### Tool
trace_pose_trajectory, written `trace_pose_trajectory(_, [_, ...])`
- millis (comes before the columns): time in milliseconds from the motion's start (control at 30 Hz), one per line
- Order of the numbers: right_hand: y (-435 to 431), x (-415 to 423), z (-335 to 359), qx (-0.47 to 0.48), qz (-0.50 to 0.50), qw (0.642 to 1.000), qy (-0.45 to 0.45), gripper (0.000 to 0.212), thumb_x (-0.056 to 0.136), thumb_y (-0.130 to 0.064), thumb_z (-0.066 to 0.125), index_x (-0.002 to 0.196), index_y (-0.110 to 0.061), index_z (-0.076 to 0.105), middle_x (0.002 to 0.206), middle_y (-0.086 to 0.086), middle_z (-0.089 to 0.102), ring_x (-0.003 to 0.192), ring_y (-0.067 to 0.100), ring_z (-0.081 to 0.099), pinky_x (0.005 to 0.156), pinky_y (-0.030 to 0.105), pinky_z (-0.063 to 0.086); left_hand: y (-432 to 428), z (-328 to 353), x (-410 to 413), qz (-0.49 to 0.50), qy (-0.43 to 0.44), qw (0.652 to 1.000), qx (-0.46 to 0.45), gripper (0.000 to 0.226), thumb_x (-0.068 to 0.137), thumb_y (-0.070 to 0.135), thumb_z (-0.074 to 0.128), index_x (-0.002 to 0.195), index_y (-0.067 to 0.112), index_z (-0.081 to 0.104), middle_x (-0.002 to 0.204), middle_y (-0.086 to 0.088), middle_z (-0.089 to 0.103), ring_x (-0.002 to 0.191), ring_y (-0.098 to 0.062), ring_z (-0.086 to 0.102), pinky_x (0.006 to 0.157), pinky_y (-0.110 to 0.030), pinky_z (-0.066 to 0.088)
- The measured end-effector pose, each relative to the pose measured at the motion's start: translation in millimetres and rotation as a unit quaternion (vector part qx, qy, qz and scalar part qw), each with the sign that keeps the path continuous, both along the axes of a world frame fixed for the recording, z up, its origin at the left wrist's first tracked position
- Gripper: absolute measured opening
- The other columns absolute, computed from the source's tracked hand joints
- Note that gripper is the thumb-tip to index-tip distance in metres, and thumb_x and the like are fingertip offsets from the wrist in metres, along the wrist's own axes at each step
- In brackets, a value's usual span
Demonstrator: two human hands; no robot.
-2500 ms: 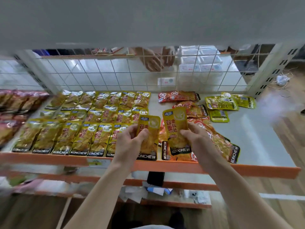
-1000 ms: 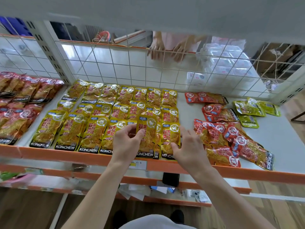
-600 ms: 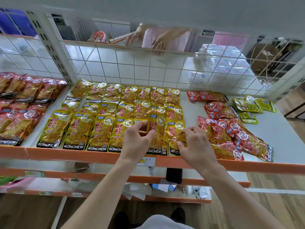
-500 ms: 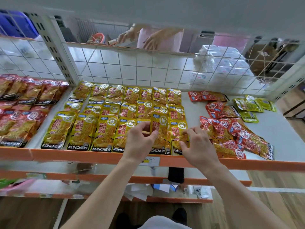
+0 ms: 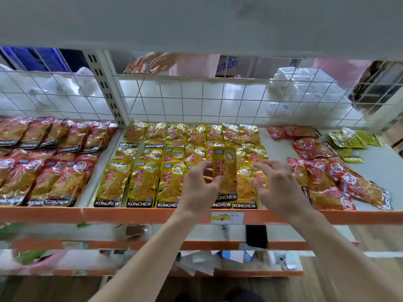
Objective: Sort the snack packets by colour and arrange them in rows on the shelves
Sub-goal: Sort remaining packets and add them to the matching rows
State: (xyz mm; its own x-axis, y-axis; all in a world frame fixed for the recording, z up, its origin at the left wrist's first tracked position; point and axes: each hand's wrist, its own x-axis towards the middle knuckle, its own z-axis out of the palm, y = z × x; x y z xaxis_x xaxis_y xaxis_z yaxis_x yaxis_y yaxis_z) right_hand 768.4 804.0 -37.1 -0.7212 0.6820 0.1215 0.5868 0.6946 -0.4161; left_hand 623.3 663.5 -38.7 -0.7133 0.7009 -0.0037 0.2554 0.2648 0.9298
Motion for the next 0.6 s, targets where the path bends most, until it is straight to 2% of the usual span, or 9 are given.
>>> trace_pose_trajectory(100, [-7.2,-14.7,2.2,0.002,0.039,0.999,0.019,0.048,0.089,-0.026,0.070,0.135,-0.013,0.059,0.134,0.009,0.056,0.126,0.028,0.046,0.105,0.043,0.041,-9.1,5.1,-11.1,0.030,-0.001,1.000,0.005,0.036,0.092,0.016,0.071,0.126,0.012,0.060,0.088,0.014,0.062,0.079,0.002,0.061,0.066,-0.012,0.053])
trace_pose_trajectory(200, [-11.1,-30.5,3.0,-0.006,0.068,0.997,0.035,0.047,0.088,-0.025,0.071,0.133,-0.015,0.061,0.136,0.008,0.056,0.127,0.030,0.046,0.107,0.047,0.041,-19.0,11.1,-20.0,0.072,0.000,0.997,-0.004,0.044,0.092,0.018,0.071,0.132,0.017,0.054,0.093,0.005,0.064,0.082,-0.007,0.064,0.064,-0.012,0.051])
trace_pose_trajectory(267, [-16.2,-40.0,5.3,-0.008,0.087,0.995,0.048,0.047,0.086,-0.026,0.073,0.131,-0.015,0.062,0.136,0.006,0.056,0.127,0.030,0.047,0.104,0.049,0.042,-29.2,15.4,-22.5,0.110,0.000,0.994,-0.006,0.050,0.091,0.017,0.072,0.135,0.024,0.049,0.094,0.005,0.064,0.077,-0.007,0.064,0.059,-0.010,0.049])
trace_pose_trajectory(367, [-23.7,-56.8,9.8,-0.013,0.129,0.990,0.062,0.050,0.087,-0.028,0.073,0.133,-0.015,0.060,0.140,0.006,0.054,0.131,0.029,0.044,0.107,0.049,0.039,-46.6,15.5,-30.5,0.147,0.037,0.988,-0.012,0.060,0.090,0.016,0.072,0.140,0.036,0.046,0.095,0.000,0.065,0.073,-0.013,0.063,0.062,-0.013,0.049])
trace_pose_trajectory(433, [-27.3,-68.6,11.5,-0.008,0.156,0.986,0.060,0.051,0.089,-0.031,0.070,0.136,-0.016,0.057,0.144,0.006,0.050,0.134,0.029,0.041,0.109,0.052,0.035,-57.1,16.8,-37.4,0.157,0.049,0.986,-0.019,0.056,0.092,0.015,0.070,0.139,0.038,0.050,0.095,-0.005,0.067,0.076,-0.019,0.065,0.061,-0.010,0.049])
trace_pose_trajectory(500, [-32.1,-78.6,12.9,0.004,0.180,0.982,0.054,0.052,0.090,-0.035,0.067,0.138,-0.019,0.054,0.146,0.003,0.048,0.135,0.027,0.039,0.110,0.052,0.034,-67.1,20.0,-43.3,0.170,0.055,0.983,-0.031,0.044,0.094,0.016,0.067,0.132,0.036,0.059,0.093,0.001,0.068,0.079,-0.017,0.066,0.060,-0.010,0.050])
trace_pose_trajectory(600, [-37.8,-92.9,17.7,0.012,0.201,0.978,0.046,0.051,0.092,-0.038,0.063,0.140,-0.023,0.052,0.148,0.000,0.045,0.137,0.023,0.036,0.109,0.049,0.033,-76.6,24.4,-54.1,0.181,0.066,0.981,-0.035,0.030,0.095,0.013,0.065,0.120,0.028,0.069,0.084,0.011,0.069,0.070,-0.023,0.065,0.062,-0.030,0.059])
